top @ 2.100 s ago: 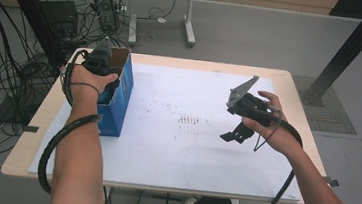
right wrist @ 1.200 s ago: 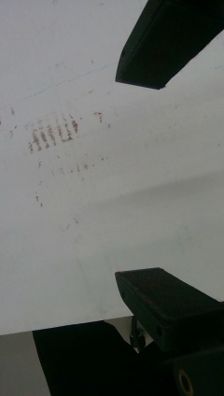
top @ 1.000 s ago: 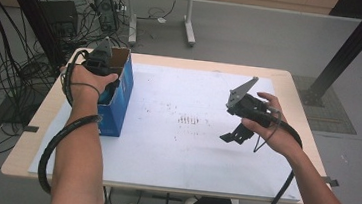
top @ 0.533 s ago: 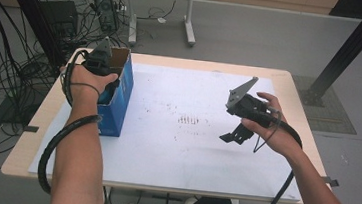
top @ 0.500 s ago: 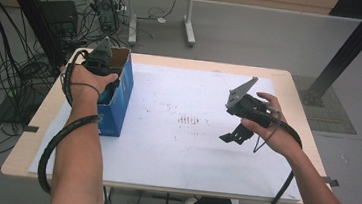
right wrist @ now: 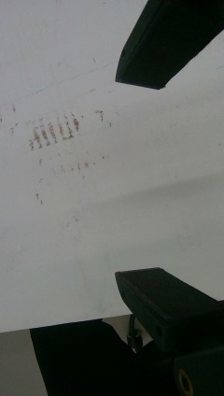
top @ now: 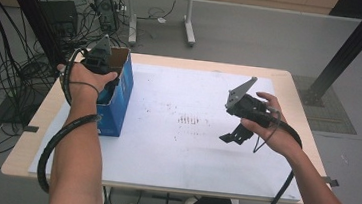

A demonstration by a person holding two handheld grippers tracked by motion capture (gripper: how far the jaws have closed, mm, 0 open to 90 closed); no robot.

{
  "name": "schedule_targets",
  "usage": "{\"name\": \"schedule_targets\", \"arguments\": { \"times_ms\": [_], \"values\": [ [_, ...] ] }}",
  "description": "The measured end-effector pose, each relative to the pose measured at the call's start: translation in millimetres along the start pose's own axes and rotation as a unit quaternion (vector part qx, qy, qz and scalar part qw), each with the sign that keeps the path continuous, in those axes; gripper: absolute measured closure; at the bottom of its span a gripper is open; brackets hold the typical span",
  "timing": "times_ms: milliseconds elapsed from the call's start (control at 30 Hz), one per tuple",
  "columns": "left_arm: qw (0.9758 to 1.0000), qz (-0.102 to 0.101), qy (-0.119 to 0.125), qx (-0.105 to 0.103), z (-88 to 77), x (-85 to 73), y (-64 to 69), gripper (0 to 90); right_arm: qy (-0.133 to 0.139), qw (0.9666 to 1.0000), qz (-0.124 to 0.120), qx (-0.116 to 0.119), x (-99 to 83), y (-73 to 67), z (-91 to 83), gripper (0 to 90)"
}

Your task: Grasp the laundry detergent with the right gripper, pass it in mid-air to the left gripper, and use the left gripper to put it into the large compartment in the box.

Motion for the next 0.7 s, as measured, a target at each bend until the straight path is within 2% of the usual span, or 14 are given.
{"name": "schedule_targets", "arguments": {
  "times_ms": [400,700],
  "values": [
    [0.9999,0.009,0.004,0.011,-13.7,-4.0,0.4,29.4,0.004,1.0,-0.004,-0.004,3.8,0.3,-6.0,5.6],
    [0.9996,0.021,0.012,0.011,-37.7,-11.6,4.5,24.1,0.005,1.0,0.001,-0.008,4.3,1.7,-10.0,5.6]
  ]
}}
Point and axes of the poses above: each handheld gripper's, and its own axes: z roughly forward along the jaws, x roughly out of its top, y roughly to its right, the point moved 7 cm from there along z, roughly forward along the jaws, and after that the axes turned 4 degrees about -x, right-handed, at the moved point
